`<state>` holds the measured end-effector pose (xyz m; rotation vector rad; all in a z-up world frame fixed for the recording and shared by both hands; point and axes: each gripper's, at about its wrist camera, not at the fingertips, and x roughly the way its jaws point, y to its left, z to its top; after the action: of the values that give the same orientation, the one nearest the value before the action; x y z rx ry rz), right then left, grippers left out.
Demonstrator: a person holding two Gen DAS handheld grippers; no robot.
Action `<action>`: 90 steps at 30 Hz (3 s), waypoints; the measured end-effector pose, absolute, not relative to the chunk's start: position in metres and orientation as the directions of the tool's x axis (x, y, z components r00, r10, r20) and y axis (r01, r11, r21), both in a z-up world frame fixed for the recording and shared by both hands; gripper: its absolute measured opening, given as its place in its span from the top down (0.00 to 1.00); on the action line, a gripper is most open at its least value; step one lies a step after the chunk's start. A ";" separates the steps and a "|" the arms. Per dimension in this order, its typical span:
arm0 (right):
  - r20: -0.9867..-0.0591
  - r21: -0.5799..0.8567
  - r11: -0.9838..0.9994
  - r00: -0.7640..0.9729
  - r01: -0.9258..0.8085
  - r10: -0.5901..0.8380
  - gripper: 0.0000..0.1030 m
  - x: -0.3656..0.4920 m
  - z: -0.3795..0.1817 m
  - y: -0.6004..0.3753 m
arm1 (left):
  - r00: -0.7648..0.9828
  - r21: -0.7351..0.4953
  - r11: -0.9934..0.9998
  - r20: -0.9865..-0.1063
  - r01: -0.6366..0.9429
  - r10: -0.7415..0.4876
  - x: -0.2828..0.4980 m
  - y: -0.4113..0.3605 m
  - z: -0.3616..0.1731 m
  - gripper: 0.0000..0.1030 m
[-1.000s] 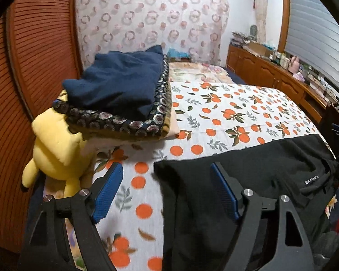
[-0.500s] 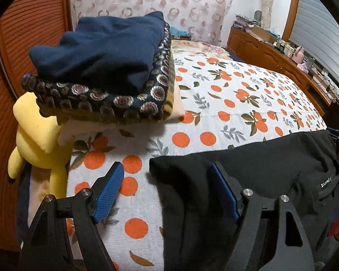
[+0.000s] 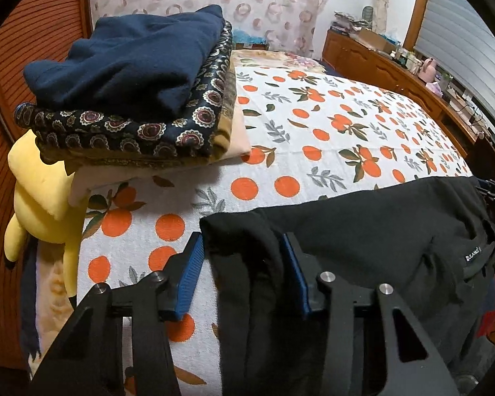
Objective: Fold small clothes
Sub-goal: 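Close both tools on the hem and lift it up, then fold the lifted hem over toward the collar with both tools, then open them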
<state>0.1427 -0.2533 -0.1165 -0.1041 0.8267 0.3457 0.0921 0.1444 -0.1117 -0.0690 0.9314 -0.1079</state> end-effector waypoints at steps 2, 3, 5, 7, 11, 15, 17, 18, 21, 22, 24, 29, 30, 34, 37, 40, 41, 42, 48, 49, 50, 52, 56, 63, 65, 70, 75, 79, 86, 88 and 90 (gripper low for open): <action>-0.734 0.041 0.938 0.626 -0.344 0.262 0.32 0.141 -0.117 -0.253 | 0.593 -0.110 0.992 -0.795 0.068 -0.129 0.092 0.143 -0.112 0.52; -0.734 0.044 0.936 0.624 -0.351 0.268 0.32 0.140 -0.117 -0.253 | 0.594 -0.112 0.991 -0.794 0.072 -0.132 0.092 0.142 -0.112 0.56; -0.732 0.049 0.930 0.620 -0.365 0.282 0.41 0.137 -0.117 -0.252 | 0.590 -0.129 0.988 -0.793 0.081 -0.152 0.092 0.140 -0.112 0.66; -0.731 0.044 0.925 0.619 -0.378 0.288 0.61 0.133 -0.117 -0.249 | 0.578 -0.174 0.979 -0.790 0.105 -0.203 0.092 0.138 -0.112 0.85; -0.718 0.060 0.912 0.617 -0.405 0.322 0.86 0.118 -0.115 -0.243 | 0.606 -0.165 0.976 -0.765 0.142 -0.218 0.080 0.126 -0.100 0.90; -0.639 0.068 0.909 0.682 -0.410 0.356 0.87 0.086 -0.090 -0.248 | 0.694 -0.177 0.970 -0.678 0.168 -0.244 0.052 0.120 -0.056 0.90; -0.589 0.062 0.909 0.721 -0.411 0.366 0.88 0.070 -0.068 -0.253 | 0.738 -0.176 0.968 -0.627 0.178 -0.250 0.039 0.118 -0.031 0.90; -0.568 0.055 0.911 0.737 -0.409 0.365 0.88 0.062 -0.057 -0.256 | 0.762 -0.179 0.966 -0.595 0.185 -0.256 0.032 0.118 -0.017 0.90; -0.536 0.058 0.915 0.761 -0.399 0.366 0.88 0.046 -0.029 -0.266 | 0.820 -0.176 0.965 -0.511 0.193 -0.258 0.015 0.121 0.019 0.90; -0.519 0.056 0.913 0.770 -0.403 0.372 0.88 0.039 -0.018 -0.268 | 0.837 -0.182 0.963 -0.481 0.197 -0.262 0.008 0.123 0.031 0.90; -0.473 0.033 0.915 0.800 -0.402 0.369 0.88 0.024 0.003 -0.272 | 0.858 -0.184 0.961 -0.437 0.209 -0.270 0.000 0.126 0.050 0.91; -0.329 0.026 0.910 0.856 -0.413 0.398 0.88 -0.019 0.060 -0.289 | 0.901 -0.161 0.957 -0.327 0.243 -0.284 -0.019 0.131 0.099 0.91; -0.298 0.015 0.911 0.868 -0.413 0.398 0.88 -0.028 0.072 -0.292 | 0.907 -0.154 0.956 -0.307 0.251 -0.287 -0.022 0.134 0.108 0.90; -0.194 -0.003 0.918 0.901 -0.397 0.389 0.88 -0.057 0.113 -0.305 | 0.931 -0.125 0.957 -0.227 0.263 -0.286 -0.024 0.140 0.146 0.90; -0.134 -0.035 0.922 0.916 -0.385 0.377 0.88 -0.071 0.138 -0.311 | 0.940 -0.114 0.955 -0.180 0.274 -0.291 -0.026 0.142 0.165 0.90; -0.101 -0.066 0.924 0.924 -0.376 0.369 0.88 -0.077 0.153 -0.313 | 0.950 -0.083 0.961 -0.147 0.265 -0.275 -0.023 0.139 0.179 0.90; -0.087 -0.062 0.921 0.922 -0.384 0.378 0.88 -0.077 0.158 -0.315 | 0.953 -0.077 0.963 -0.141 0.260 -0.269 -0.021 0.139 0.181 0.90; -0.079 -0.061 0.920 0.921 -0.387 0.382 0.88 -0.078 0.155 -0.313 | 0.956 -0.072 0.965 -0.136 0.254 -0.262 -0.016 0.140 0.183 0.90; -0.108 -0.053 0.929 0.927 -0.367 0.360 0.88 -0.011 0.145 -0.300 | 0.963 -0.070 0.977 -0.165 0.204 -0.213 0.043 0.145 0.181 0.90; -0.120 -0.067 0.930 0.928 -0.362 0.353 0.88 0.003 0.143 -0.292 | 0.965 -0.054 0.980 -0.176 0.190 -0.197 0.054 0.143 0.176 0.90; -0.141 -0.073 0.932 0.929 -0.355 0.342 0.88 0.020 0.140 -0.288 | 0.965 -0.044 0.984 -0.192 0.175 -0.180 0.070 0.142 0.167 0.90; -0.187 -0.057 0.938 0.926 -0.342 0.327 0.88 0.057 0.131 -0.278 | 0.957 -0.051 0.986 -0.240 0.157 -0.165 0.103 0.139 0.147 0.90; -0.344 -0.051 0.951 0.899 -0.304 0.269 0.88 0.142 0.090 -0.255 | 0.919 -0.019 0.991 -0.374 0.131 -0.128 0.179 0.136 0.088 0.88; -0.603 -0.009 0.966 0.772 -0.257 0.200 0.61 0.240 -0.021 -0.223 | 0.785 -0.065 0.983 -0.593 0.172 -0.177 0.226 0.129 -0.004 0.56; -0.618 0.021 0.963 0.753 -0.270 0.225 0.60 0.238 -0.039 -0.221 | 0.763 -0.069 0.978 -0.615 0.196 -0.197 0.219 0.124 -0.016 0.40; -0.634 0.000 0.958 0.741 -0.286 0.222 0.44 0.230 -0.052 -0.226 | 0.734 -0.093 0.969 -0.638 0.229 -0.234 0.196 0.114 -0.026 0.23; -0.644 0.003 0.961 0.734 -0.277 0.214 0.43 0.235 -0.046 -0.250 | 0.710 -0.055 0.974 -0.676 0.222 -0.200 0.173 0.101 -0.045 0.23; -0.655 0.056 0.963 0.718 -0.265 0.236 0.43 0.208 -0.054 -0.259 | 0.668 -0.083 0.969 -0.710 0.234 -0.223 0.159 0.093 -0.068 0.23; -0.690 0.088 0.964 0.682 -0.251 0.241 0.43 0.195 -0.069 -0.269 | 0.600 -0.075 0.960 -0.767 0.270 -0.229 0.149 0.079 -0.099 0.22; -0.697 0.094 0.965 0.676 -0.246 0.240 0.43 0.189 -0.067 -0.272 | 0.580 -0.069 0.961 -0.785 0.267 -0.217 0.150 0.076 -0.106 0.22; -0.700 0.111 0.962 0.667 -0.248 0.253 0.43 0.189 -0.067 -0.276 | 0.592 -0.055 0.963 -0.779 0.265 -0.207 0.148 0.074 -0.107 0.22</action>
<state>0.1892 -0.2759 -0.0667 0.0066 0.7912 0.2823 0.1477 0.0741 -0.1073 0.0694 0.8962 -0.2750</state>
